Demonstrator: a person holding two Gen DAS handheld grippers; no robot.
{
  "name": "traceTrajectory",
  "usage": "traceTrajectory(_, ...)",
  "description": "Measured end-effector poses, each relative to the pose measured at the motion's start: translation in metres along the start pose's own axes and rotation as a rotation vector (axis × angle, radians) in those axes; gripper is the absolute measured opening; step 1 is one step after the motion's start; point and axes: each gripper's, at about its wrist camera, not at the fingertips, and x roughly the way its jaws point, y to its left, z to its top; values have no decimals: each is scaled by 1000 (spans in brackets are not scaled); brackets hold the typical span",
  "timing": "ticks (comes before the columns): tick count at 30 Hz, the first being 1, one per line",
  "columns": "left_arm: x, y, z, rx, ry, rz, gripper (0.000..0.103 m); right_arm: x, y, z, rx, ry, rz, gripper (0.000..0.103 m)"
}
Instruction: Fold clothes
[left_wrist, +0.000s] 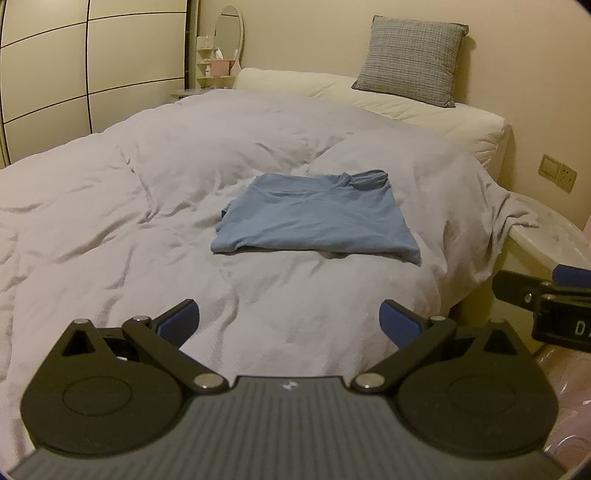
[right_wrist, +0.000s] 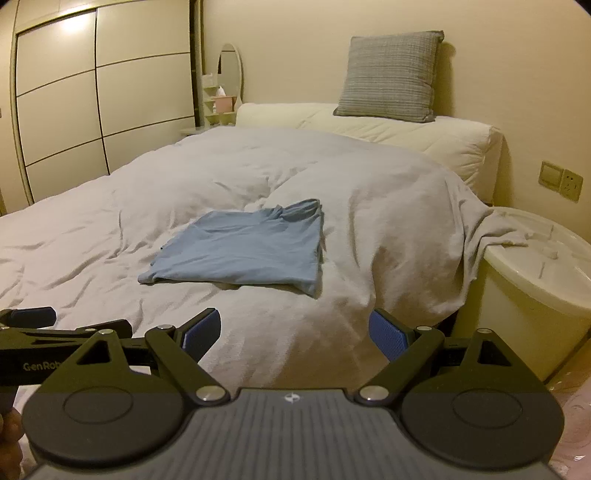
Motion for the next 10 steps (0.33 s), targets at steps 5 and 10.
traceTrajectory(5, 0, 0, -1, 1, 2, 2, 102, -1, 2, 0, -1, -4, 3, 89)
traceTrajectory(10, -2, -2, -3, 6, -17, -3, 102, -1, 1, -2, 1, -4, 1, 89)
